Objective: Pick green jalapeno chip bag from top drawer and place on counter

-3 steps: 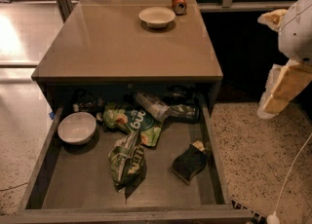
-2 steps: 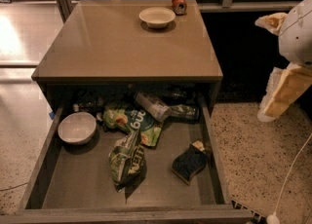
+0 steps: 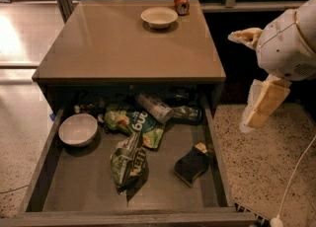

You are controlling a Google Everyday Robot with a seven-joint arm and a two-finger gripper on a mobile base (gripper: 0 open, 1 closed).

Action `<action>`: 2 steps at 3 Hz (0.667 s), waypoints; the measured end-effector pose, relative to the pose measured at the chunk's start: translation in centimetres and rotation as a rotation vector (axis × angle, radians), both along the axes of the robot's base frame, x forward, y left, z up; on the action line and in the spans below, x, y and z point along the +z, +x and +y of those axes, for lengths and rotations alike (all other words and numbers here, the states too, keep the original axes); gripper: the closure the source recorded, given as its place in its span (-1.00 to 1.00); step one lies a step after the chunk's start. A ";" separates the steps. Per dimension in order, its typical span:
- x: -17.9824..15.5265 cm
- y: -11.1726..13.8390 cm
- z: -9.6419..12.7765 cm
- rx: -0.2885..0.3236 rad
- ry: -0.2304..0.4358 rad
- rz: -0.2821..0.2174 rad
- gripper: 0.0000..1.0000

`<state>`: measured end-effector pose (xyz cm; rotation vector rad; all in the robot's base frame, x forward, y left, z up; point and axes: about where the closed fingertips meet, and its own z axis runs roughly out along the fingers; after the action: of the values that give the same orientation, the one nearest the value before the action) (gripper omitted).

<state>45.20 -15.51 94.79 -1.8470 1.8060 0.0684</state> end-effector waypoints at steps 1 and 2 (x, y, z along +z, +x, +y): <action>-1.3 0.0 1.7 0.068 0.055 0.015 -1.00; -1.9 -0.6 3.2 0.169 0.158 0.000 -1.00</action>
Offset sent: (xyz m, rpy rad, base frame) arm -0.0094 0.0398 -0.0313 0.2701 0.0044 0.2586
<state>44.64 -12.34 92.88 -1.8811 1.5933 0.2658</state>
